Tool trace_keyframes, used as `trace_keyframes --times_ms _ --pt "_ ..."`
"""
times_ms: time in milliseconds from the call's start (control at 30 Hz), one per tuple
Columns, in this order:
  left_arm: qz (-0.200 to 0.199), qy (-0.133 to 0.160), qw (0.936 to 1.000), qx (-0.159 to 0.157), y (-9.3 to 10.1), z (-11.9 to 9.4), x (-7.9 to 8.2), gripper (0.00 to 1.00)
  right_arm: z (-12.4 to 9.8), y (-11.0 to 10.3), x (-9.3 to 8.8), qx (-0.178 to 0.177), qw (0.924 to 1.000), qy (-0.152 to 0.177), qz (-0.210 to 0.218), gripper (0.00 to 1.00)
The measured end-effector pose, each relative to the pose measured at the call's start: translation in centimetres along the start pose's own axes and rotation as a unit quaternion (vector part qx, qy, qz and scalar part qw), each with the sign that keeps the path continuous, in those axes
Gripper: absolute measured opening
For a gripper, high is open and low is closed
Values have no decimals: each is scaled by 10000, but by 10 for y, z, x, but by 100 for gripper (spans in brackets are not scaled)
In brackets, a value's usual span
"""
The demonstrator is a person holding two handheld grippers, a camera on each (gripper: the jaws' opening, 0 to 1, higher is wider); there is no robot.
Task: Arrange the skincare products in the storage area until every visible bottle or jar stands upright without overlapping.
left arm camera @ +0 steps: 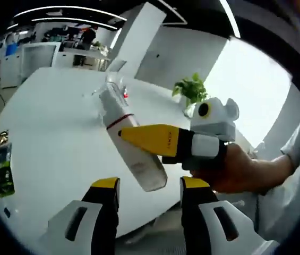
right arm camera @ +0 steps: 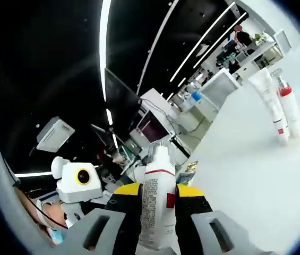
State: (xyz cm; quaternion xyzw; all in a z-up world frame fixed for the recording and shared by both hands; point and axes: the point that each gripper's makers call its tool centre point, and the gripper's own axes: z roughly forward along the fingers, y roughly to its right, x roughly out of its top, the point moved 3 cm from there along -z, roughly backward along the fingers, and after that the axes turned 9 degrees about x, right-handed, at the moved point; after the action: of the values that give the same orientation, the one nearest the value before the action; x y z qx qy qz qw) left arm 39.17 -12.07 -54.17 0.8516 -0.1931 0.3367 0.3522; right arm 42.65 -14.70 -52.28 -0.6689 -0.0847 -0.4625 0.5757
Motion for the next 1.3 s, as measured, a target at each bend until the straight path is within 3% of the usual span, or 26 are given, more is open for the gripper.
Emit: trace_keyframes --times_ms 67,167,200,467,567,700,833,933,967,1033,1100,1133,1167,1200,1233,1267,1300 --pt "-27 104 9999 -53 1 4 1 33 1 -6 0 123 9999 -18 4 19" --pt "-600 615 9957 -354 4 -5 15 22 5 -18 -5 517 9985 -90 134 19" --pt "-776 481 9949 -431 4 -6 12 21 6 -20 -1 562 9984 38 79 19" --pt "-319 549 9955 -709 5 -25 12 17 -1 -30 4 916 9956 -34 192 20" --pt "-379 497 9939 -907 9 -29 12 16 -5 -36 5 1195 9911 -174 556 20" --pt "-826 591 9822 -1581 24 -37 16 16 -13 -46 14 1785 9788 -197 986 19" --pt "-1272 438 9609 -2422 42 -45 15 16 -19 -61 18 2366 9626 -386 1260 18" --pt "-1434 204 9513 -2721 50 -49 11 16 -22 -66 16 2551 9557 -576 1352 18" --pt "-1395 245 9513 -2737 50 -49 11 16 -23 -68 16 2611 9537 -604 1367 17" --pt "-1448 148 9439 -2963 57 -53 10 16 -27 -75 16 2811 9443 -715 1554 17" --pt "-1353 121 9453 -2966 59 -52 9 16 -26 -76 16 2784 9437 -767 1613 16" --pt "-1269 131 9477 -2925 58 -52 9 17 -26 -77 17 2737 9468 -780 1505 16" --pt "-1235 127 9551 -2690 52 -47 9 17 -23 -70 16 2470 9573 -770 1294 16" --pt "-1224 -9 9563 -2653 52 -47 7 17 -24 -71 13 2430 9559 -888 1392 15" --pt "-1095 -107 9640 -2421 45 -42 4 17 -22 -66 11 2198 9647 -965 1083 15" --pt "-940 -15 9736 -2082 37 -37 5 18 -19 -59 10 1911 9735 -932 840 15" --pt "-775 -79 9796 -1855 33 -34 3 18 -18 -55 7 1652 9780 -1081 680 15"
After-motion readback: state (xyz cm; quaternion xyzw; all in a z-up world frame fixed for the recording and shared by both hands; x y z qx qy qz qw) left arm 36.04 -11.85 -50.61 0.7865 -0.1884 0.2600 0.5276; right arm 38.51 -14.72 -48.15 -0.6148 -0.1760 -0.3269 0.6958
